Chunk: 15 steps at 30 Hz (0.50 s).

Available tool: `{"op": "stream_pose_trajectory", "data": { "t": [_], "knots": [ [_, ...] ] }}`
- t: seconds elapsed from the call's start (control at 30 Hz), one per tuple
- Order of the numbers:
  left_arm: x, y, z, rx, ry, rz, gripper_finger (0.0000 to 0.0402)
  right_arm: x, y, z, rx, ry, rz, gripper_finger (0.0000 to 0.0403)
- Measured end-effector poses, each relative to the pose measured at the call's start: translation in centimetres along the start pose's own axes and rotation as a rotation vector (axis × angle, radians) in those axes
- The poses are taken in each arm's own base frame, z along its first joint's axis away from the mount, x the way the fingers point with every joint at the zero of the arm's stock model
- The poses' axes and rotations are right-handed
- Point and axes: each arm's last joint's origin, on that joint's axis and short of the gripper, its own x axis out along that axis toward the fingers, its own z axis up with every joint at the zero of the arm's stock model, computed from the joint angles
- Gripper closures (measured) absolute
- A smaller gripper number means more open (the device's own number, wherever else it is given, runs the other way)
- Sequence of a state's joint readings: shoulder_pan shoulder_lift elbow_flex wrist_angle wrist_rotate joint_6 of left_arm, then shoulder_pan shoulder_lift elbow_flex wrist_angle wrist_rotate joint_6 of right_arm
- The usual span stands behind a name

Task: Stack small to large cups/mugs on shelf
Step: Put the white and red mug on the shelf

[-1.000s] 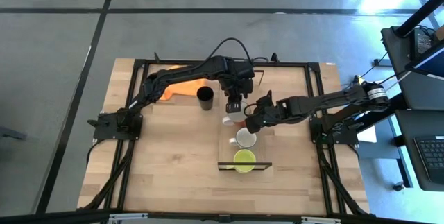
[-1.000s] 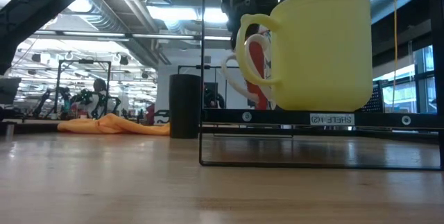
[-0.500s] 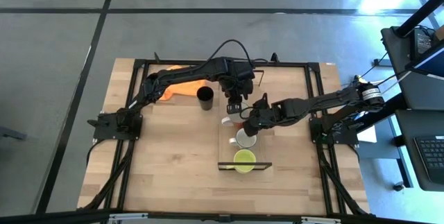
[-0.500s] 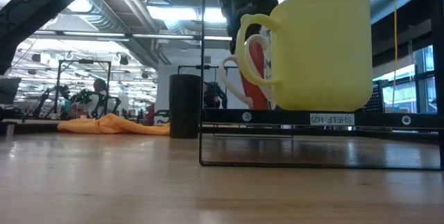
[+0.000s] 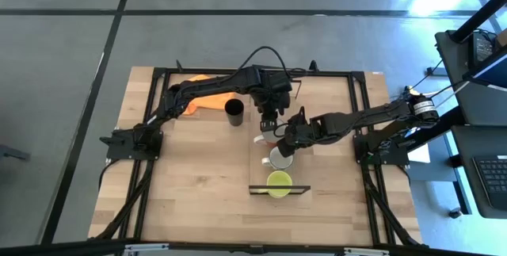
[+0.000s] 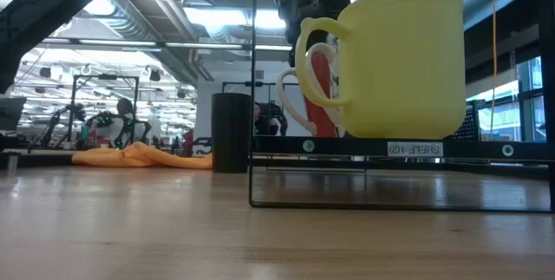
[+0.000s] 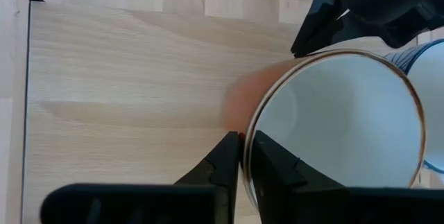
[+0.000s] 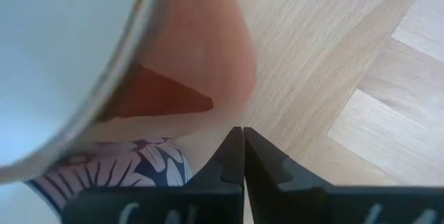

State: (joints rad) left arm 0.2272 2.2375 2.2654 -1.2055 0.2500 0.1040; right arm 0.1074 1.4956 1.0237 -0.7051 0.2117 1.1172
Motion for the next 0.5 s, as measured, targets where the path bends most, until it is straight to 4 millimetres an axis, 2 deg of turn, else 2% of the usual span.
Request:
{"op": "stream_pose_trajectory", "data": {
  "t": [0.3,0.5],
  "knots": [
    [-1.6,-0.3,0.9,0.001,-0.071,0.012,0.0345,0.0,0.0,0.0,-0.001,0.002,0.004,0.04],
    [-1.8,0.0,0.7,-0.018,-0.047,0.01,0.0335,0.0,0.0,0.0,-0.016,0.005,-0.001,0.04]
  ]
}}
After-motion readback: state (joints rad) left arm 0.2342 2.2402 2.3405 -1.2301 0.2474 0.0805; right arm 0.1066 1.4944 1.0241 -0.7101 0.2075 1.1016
